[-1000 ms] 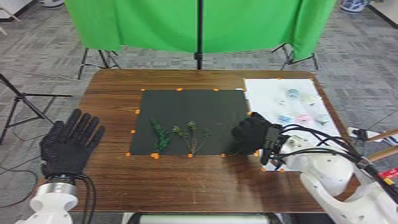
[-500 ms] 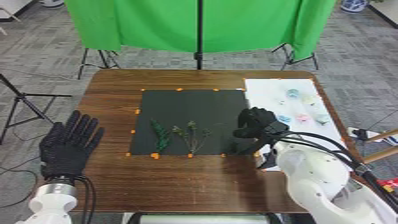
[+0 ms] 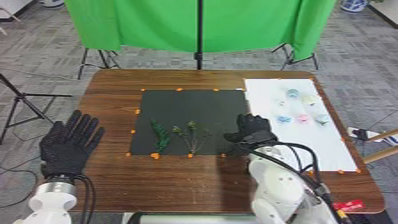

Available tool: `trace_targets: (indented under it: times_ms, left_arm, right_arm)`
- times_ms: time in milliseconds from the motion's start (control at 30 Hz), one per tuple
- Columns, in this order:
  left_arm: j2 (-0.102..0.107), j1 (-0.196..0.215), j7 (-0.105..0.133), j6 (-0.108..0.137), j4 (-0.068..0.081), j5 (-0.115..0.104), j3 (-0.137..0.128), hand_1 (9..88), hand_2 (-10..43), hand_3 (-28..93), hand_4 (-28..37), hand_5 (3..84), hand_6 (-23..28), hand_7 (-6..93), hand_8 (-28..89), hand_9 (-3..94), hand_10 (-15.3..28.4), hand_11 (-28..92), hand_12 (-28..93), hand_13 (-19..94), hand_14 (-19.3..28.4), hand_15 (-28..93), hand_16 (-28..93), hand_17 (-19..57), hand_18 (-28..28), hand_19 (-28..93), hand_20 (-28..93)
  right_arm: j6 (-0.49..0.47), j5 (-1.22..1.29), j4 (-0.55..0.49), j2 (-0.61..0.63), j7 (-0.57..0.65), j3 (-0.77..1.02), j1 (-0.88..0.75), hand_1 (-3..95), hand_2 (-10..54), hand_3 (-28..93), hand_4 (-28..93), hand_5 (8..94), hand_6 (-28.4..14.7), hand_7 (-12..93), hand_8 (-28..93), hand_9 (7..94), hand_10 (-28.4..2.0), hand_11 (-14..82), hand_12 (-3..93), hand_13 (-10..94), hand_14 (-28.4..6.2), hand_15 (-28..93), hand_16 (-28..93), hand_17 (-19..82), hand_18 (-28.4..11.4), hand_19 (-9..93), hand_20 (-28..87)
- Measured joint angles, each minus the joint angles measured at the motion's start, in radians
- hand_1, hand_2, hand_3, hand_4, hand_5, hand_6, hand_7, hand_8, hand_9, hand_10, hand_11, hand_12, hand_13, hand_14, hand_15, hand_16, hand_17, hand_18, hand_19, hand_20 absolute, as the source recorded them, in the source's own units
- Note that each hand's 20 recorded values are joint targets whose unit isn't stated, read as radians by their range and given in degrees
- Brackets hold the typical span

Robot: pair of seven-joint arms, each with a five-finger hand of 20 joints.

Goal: Arrange flowers

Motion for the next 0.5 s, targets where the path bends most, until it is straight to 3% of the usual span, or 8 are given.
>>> trace_targets:
  times_ms: [233,300,500]
  left_arm:
    - [0.001,0.001,-0.001,0.002,0.000,0.001,0.000,31.7,10.0,75,-21.9,42.6,7.6,12.4,-9,37.0,13.7,18,12,28,14.2,34,-4,-2.7,13.3,27,16]
    - [0.001,0.000,-0.002,0.002,0.000,0.001,0.000,31.6,10.0,75,-22.0,42.7,7.6,12.4,-9,37.0,13.7,18,12,28,14.2,34,-4,-2.7,13.3,27,16]
    - [0.001,0.000,-0.002,0.002,0.000,0.001,0.000,31.7,10.2,75,-22.1,42.7,7.6,12.3,-9,37.0,13.6,17,12,28,14.2,34,-4,-2.7,13.3,27,16]
  right_arm:
    - [-0.007,0.028,0.038,-0.046,0.008,0.011,-0.035,30.3,-1.9,56,-19,62.4,-9.9,43,-10,86.2,-19.0,20.2,23.7,86,-11.0,44,33,53,-24.7,93,43]
    - [-0.003,0.030,0.049,-0.063,0.007,0.011,-0.037,34.5,-6.4,60,-19,61.7,-9.6,42,-10,82.0,-19.8,17.2,20.8,83,-11.7,42,32,50,-24.7,93,40]
    - [0.001,0.026,0.057,-0.089,-0.009,0.012,-0.037,40.8,-9.5,64,-23,61.5,-8.4,43,-12,75.3,-19.8,20.5,21.2,75,-12.6,47,29,45,-25.5,93,41]
